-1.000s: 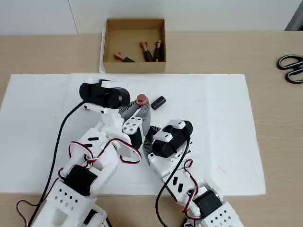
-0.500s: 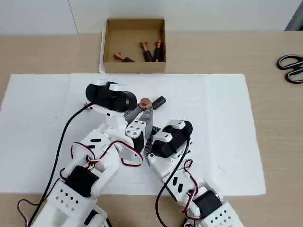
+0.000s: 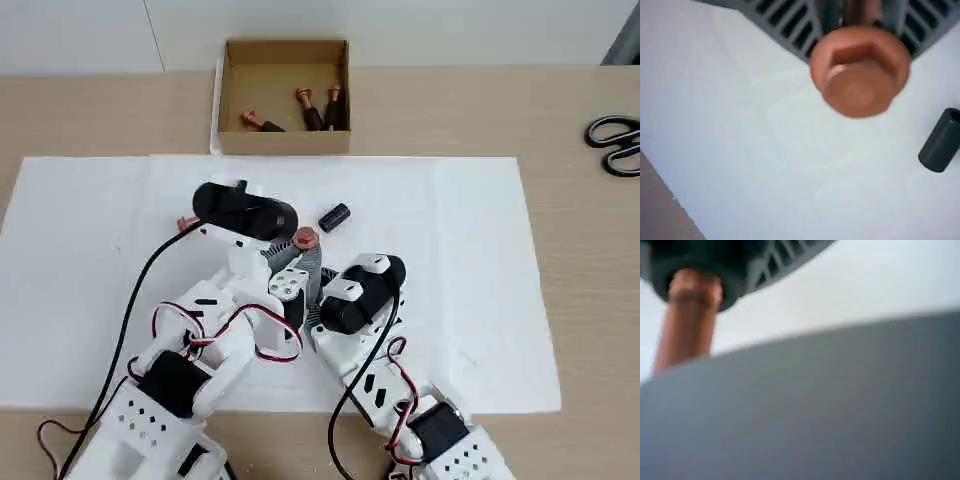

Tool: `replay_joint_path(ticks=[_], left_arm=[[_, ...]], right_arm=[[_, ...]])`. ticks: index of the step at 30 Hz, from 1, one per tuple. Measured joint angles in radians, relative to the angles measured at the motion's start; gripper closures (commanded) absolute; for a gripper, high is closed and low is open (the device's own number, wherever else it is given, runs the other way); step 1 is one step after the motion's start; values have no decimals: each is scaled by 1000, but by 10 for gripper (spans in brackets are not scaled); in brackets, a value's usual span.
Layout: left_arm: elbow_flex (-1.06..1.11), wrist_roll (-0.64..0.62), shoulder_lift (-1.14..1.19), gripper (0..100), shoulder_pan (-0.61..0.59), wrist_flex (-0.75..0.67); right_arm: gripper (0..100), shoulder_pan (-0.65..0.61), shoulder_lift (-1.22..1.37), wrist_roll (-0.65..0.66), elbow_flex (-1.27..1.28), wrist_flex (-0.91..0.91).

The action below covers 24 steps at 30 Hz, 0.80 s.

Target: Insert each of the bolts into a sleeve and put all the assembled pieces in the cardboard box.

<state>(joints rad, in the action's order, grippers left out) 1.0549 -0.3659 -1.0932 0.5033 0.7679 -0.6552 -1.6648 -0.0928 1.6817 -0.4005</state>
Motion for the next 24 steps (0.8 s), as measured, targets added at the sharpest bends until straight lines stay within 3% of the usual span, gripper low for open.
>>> replay_joint_path(ticks=[12, 19, 24], left_arm=[[60, 0, 2, 991, 31, 2], [60, -2, 2, 778, 31, 2], [57, 0, 2, 776, 31, 41]], right_arm=[[995, 0, 0, -2, 0, 0], [995, 0, 0, -2, 0, 0], [995, 0, 0, -2, 0, 0]])
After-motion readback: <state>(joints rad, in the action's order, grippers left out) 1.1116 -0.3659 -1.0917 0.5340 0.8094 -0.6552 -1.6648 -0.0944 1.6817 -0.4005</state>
